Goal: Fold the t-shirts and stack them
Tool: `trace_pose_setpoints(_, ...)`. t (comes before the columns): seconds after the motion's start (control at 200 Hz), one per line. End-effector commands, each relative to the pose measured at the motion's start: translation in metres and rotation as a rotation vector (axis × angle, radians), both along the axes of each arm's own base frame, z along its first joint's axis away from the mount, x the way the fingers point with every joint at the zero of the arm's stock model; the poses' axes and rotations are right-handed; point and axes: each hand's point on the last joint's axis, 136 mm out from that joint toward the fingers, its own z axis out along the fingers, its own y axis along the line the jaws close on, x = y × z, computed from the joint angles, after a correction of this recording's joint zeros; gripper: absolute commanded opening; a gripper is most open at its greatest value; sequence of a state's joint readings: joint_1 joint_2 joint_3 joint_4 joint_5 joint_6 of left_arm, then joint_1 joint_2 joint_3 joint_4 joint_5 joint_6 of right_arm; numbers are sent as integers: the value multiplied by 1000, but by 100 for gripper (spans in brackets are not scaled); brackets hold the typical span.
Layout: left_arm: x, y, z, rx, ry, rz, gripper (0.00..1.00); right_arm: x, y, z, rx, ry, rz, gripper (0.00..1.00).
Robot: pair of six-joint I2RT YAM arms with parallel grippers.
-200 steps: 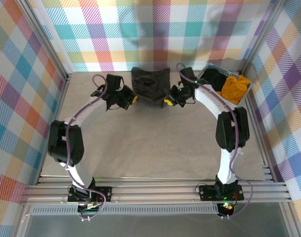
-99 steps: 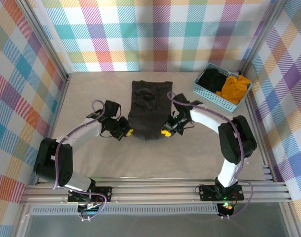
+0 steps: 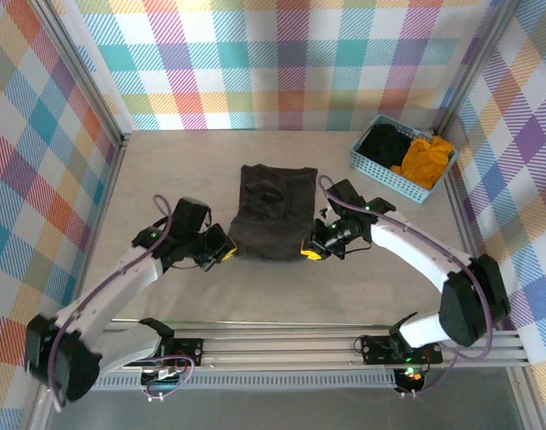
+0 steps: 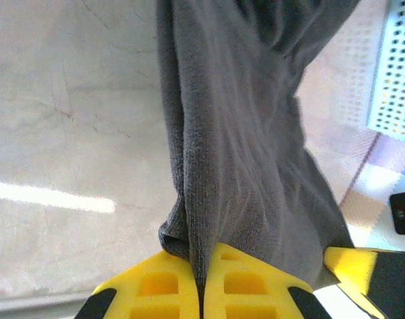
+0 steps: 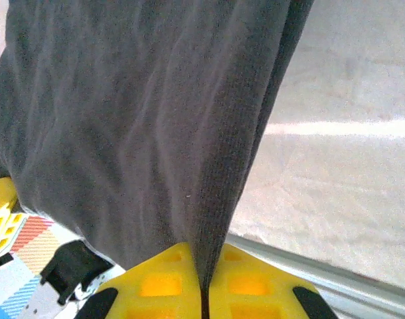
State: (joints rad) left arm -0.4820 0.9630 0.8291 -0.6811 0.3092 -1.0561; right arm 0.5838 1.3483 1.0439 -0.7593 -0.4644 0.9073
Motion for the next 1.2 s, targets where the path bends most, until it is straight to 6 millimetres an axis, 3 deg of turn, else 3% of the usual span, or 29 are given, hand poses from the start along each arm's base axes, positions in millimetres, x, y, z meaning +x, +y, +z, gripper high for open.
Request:
trace_pose_setpoints(0.0, -5, 11, 25, 0, -55, 45, 0, -13, -10, 25, -14, 6, -24, 0)
trace_pose_setpoints(0.09, 13, 2, 51, -43, -126, 61, 0, 0, -6, 44, -12, -29, -37, 0)
trace_pose_setpoints(0.155, 30, -5, 58, -38, -133, 61, 0, 14, -1, 50, -11, -31, -48, 0)
trace_pose_setpoints(0.305, 77, -11, 44, 19, -66, 128, 0, 62, 7, 50, -28, -25, -97, 0)
trace_pose_setpoints(0.43, 131, -15, 40, 49, -63, 165, 0, 111, 2, 41, -55, 4, -162, 0)
trace_pose_setpoints(0.59, 191, -3, 6, 160, 5, 211, 0, 181, -3, 16, -59, 36, -218, 0)
trace_pose_setpoints(0.69, 225, 7, -10, 173, 11, 246, 0, 229, -6, 4, -49, 9, -233, 23)
trace_pose_setpoints(0.715, 235, 7, -12, 158, 5, 245, 6, 241, -6, 2, -48, -6, -231, 32)
trace_pose_setpoints(0.78, 251, 6, -13, 167, -9, 231, 38, 264, -4, 3, -30, -61, -208, 49)
trace_pose_setpoints(0.815, 254, 8, -11, 191, -10, 223, 47, 271, -4, 9, -29, -98, -196, 57)
trace_pose_setpoints(0.865, 254, 8, -7, 198, -14, 215, 51, 276, -4, 20, -23, -151, -178, 72)
trace_pose_setpoints(0.9, 250, 8, -4, 196, -18, 216, 54, 274, -6, 24, -29, -171, -174, 75)
trace_pose_setpoints(0.95, 240, 9, 1, 181, -25, 217, 56, 269, -11, 34, -40, -205, -173, 76)
trace_pose_setpoints(1.05, 214, 5, 10, 149, -77, 191, 59, 242, -23, 25, -56, -222, -189, 70)
trace_pose_setpoints(1.2, 158, 12, -6, 125, -46, 170, 59, 191, -46, 15, -38, -353, -238, 63)
